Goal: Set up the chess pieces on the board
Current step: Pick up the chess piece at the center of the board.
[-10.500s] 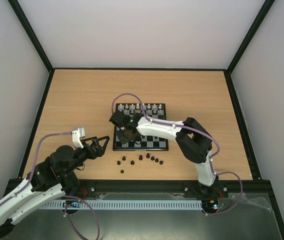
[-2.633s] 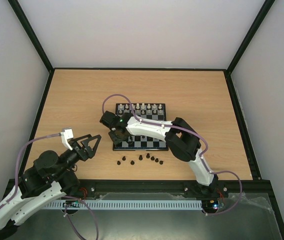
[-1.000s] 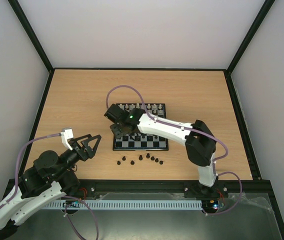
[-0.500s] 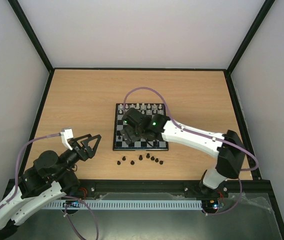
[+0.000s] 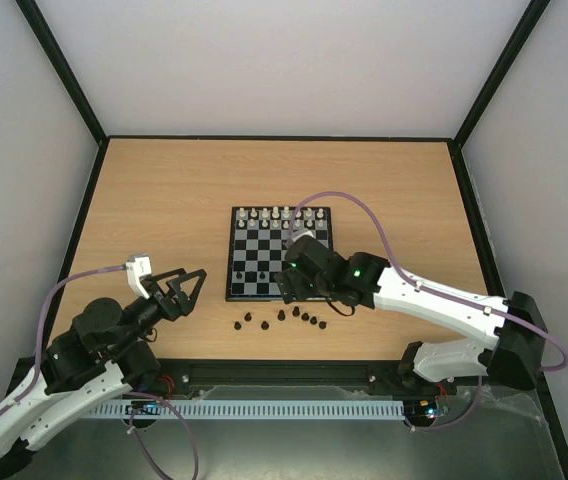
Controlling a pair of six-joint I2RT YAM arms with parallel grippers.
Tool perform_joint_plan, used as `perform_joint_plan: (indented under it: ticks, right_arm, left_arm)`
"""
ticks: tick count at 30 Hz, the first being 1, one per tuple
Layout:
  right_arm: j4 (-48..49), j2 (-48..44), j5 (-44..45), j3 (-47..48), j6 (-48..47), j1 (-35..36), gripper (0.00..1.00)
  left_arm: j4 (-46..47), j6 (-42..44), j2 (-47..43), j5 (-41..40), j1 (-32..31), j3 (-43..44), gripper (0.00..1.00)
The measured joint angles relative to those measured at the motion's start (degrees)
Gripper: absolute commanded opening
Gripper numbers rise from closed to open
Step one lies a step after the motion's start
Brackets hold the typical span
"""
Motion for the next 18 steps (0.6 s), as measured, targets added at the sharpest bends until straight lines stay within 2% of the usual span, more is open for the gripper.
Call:
perform_joint_plan:
  ticks: [12,18]
  right_arm:
    - [2.56,-11.98,-0.11,-14.56,4.37,0.0,0.98]
    - [3.85,-17.16,-1.14,-17.38,5.92,0.0,0.99]
  left_arm:
    - [0.39,0.61,4.24,1.33,0.0,0.0,1.0]
    - [0.59,0.96,5.62,1.75,0.0,0.0,0.99]
